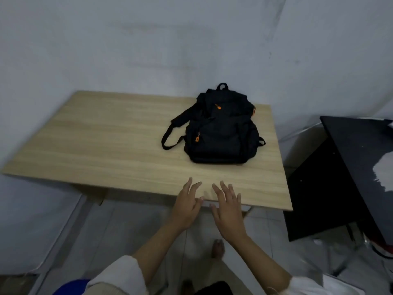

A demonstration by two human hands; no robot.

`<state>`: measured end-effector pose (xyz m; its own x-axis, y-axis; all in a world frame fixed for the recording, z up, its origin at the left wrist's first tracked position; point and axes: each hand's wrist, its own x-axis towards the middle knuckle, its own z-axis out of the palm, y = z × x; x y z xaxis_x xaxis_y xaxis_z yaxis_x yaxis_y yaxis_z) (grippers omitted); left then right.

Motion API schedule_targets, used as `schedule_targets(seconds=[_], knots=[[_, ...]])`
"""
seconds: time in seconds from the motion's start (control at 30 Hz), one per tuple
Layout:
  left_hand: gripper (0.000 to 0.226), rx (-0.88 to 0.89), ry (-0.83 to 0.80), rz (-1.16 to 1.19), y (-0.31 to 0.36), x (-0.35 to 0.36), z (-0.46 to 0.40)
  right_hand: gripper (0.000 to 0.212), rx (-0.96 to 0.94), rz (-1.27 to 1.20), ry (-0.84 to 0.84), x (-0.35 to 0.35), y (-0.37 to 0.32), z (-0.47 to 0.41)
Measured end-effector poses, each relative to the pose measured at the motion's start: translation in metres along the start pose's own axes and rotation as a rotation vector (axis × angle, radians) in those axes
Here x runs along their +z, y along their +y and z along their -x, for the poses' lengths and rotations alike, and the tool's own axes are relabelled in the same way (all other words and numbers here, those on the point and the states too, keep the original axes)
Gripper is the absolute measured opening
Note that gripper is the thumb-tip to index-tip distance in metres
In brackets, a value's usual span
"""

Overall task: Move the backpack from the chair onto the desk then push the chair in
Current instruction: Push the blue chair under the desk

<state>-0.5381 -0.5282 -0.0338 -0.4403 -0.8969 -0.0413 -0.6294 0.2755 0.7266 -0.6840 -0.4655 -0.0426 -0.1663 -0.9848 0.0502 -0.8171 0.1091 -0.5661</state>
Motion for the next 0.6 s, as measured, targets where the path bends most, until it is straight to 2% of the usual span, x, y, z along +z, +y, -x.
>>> schedule_targets(seconds=[0.27,0.47,0.6], knots=[[0.049,-0.038,0.011,-0.037,0.005,0.007,0.102,0.052,-0.053,-0.004,-0.018,0.002,-0.026,0.085],[0.049,-0.106,0.094,-0.050,0.014,0.013,0.174,0.053,-0.137,0.004,-0.020,-0.006,-0.040,0.140],[0.049,-0.122,0.105,-0.059,0.029,0.036,0.256,0.052,-0.149,-0.046,-0.011,-0.010,-0.042,0.213]])
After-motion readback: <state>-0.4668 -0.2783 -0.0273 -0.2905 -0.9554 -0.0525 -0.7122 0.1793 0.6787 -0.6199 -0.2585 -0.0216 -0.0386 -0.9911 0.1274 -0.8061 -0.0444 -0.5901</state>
